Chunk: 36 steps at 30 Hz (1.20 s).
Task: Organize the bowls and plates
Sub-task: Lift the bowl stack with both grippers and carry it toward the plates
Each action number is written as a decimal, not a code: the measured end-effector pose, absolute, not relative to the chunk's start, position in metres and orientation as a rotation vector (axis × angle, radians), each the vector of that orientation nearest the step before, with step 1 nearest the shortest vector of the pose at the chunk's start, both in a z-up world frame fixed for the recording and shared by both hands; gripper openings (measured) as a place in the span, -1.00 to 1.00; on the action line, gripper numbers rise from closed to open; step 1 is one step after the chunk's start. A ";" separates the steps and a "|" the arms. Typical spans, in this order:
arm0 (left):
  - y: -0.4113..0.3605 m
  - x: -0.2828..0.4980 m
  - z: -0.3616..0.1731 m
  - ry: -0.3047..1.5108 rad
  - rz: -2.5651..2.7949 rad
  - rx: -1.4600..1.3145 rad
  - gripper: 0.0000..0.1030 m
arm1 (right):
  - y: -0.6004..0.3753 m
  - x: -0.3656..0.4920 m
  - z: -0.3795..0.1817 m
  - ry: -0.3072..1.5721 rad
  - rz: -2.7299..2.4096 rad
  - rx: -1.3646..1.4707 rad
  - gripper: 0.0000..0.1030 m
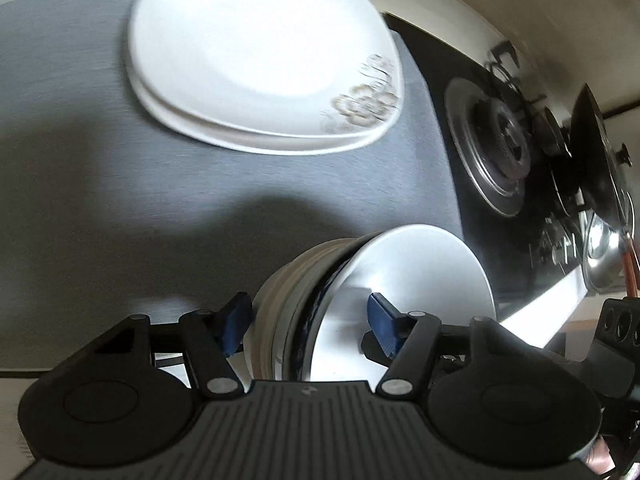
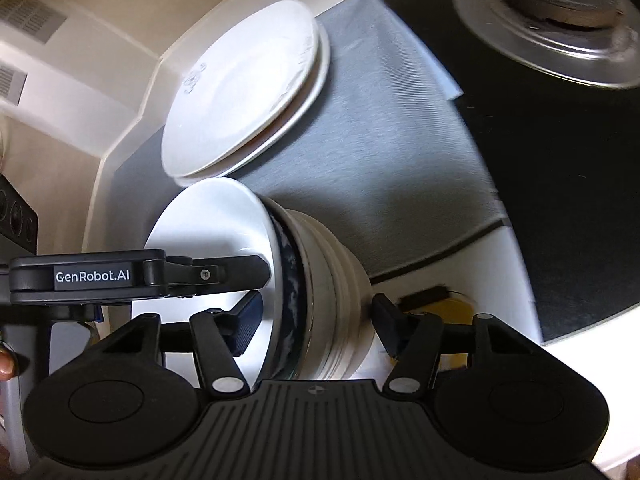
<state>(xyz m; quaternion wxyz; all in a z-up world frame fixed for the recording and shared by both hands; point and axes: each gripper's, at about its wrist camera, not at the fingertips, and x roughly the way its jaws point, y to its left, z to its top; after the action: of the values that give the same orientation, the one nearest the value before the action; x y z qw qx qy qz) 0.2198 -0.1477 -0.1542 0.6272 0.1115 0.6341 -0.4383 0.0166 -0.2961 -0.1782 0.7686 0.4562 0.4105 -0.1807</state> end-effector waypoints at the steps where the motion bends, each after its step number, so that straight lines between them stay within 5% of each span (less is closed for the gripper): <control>1: -0.143 0.225 -0.154 1.453 -0.991 0.246 0.34 | -0.293 0.023 -0.178 0.898 -0.382 0.983 0.21; 27: -0.010 0.300 -0.143 1.382 -0.678 0.005 0.24 | -0.224 0.164 -0.169 1.046 -0.113 0.762 0.28; 36: 0.007 0.294 -0.151 1.373 -0.636 -0.018 0.59 | -0.218 0.155 -0.173 1.093 -0.091 0.825 0.30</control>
<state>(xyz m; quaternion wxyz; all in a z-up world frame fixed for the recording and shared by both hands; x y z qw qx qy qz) 0.2944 0.0070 -0.1510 0.7271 -0.0081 0.6229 -0.2885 0.1548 -0.2178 -0.1726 0.7737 0.3809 0.5045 -0.0419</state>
